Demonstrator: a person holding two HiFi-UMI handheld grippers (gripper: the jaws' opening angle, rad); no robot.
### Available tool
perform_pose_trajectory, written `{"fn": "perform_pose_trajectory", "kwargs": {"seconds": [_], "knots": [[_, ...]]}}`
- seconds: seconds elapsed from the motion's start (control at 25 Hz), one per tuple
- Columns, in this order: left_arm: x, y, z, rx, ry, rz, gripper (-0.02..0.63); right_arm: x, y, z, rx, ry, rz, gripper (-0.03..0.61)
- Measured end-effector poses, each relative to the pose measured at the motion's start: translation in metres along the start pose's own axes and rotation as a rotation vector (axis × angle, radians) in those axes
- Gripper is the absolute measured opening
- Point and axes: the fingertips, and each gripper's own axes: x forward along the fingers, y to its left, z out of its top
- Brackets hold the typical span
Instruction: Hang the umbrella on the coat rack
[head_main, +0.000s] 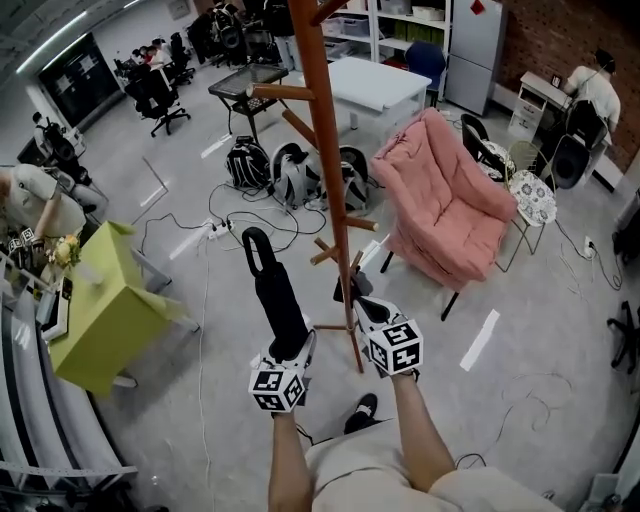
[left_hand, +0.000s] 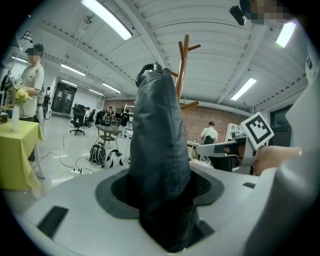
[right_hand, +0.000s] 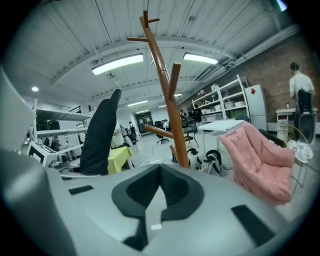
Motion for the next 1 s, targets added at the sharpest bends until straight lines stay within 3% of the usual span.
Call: {"fn": "perform_pose_trajectory", "kwargs": {"seconds": [0.24,0.48,1.0], "knots": [[0.013,-0.007,-0.026,-0.002,0.013,-0.055,0.262,0.006,-0.011,-0.009,0.002,0.027,-0.009,0.005],[0.027,-0.025,-0.051,-0.021,0.055,-0.172,0.262,0.009,-0.025,-0.005,0.009,0.021,-0.029,0.005],[0.036,-0.046,-0.075,-0.066,0.1,-0.282,0.262,0.011,-0.029,-0.004,-0.015,0.038,-0.028,0.005]]}}
